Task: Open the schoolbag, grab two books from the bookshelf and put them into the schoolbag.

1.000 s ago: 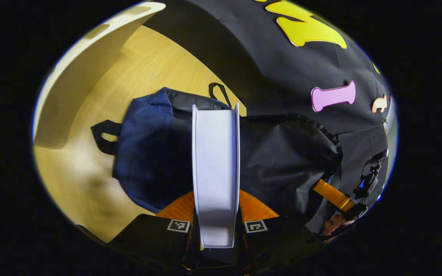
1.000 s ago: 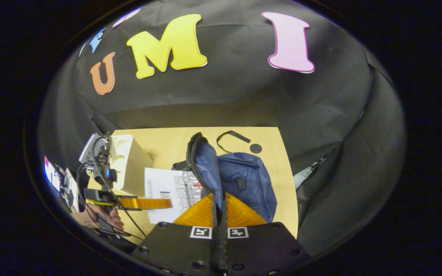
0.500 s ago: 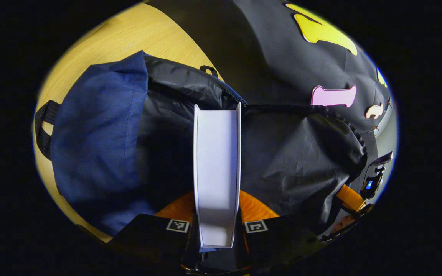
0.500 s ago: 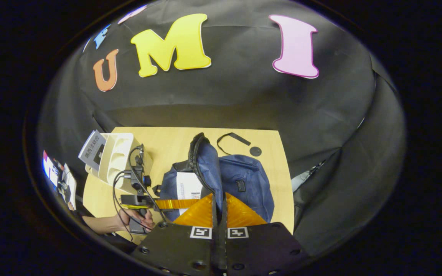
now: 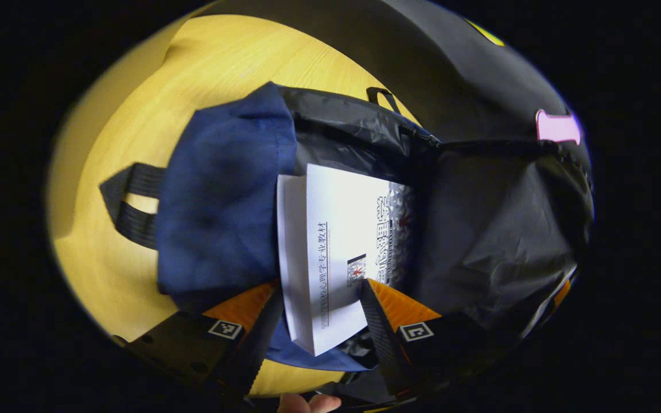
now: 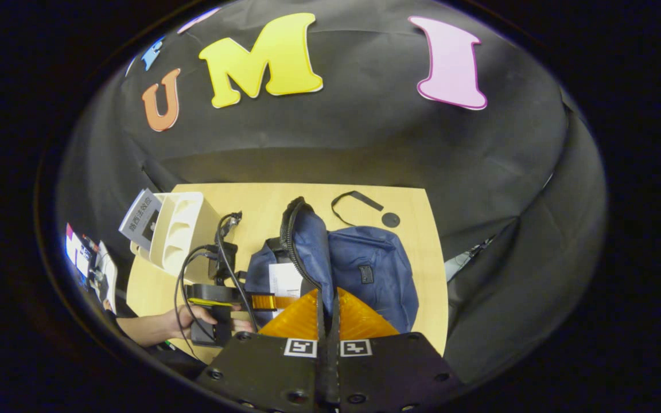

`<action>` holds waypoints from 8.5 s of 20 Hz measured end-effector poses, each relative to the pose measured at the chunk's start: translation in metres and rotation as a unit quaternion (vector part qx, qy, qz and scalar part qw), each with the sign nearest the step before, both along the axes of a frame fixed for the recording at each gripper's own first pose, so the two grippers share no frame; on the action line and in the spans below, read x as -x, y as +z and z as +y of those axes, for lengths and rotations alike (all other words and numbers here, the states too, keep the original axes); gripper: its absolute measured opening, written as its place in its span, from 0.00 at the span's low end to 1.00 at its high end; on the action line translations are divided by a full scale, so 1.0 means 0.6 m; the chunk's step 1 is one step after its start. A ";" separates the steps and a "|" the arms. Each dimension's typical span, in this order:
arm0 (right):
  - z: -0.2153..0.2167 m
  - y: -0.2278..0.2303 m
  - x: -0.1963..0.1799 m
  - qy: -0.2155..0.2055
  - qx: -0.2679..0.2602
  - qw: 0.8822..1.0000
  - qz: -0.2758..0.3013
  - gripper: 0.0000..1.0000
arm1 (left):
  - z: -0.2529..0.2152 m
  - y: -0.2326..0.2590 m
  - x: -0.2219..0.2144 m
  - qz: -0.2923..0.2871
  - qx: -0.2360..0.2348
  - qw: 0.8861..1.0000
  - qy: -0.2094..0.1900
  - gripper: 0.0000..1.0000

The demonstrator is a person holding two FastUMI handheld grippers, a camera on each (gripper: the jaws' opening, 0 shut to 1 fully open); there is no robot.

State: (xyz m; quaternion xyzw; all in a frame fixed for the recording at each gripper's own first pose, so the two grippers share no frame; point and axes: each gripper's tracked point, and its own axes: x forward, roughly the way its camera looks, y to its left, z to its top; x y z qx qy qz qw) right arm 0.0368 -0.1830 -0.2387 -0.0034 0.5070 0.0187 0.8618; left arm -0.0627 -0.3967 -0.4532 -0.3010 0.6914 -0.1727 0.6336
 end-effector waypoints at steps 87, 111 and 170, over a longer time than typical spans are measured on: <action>0.057 -0.038 0.031 0.022 -0.005 1.000 0.008 0.01 | 0.765 0.566 -0.070 -0.078 -0.166 0.983 0.030 0.39; -0.001 0.006 0.029 -0.009 -0.011 1.000 -0.004 0.00 | 0.182 0.360 -0.004 -0.051 0.159 0.985 0.037 0.34; 0.107 0.002 -0.002 0.051 -0.022 0.998 -0.005 0.00 | 0.210 0.285 -0.184 -0.433 -0.274 0.856 -0.073 0.94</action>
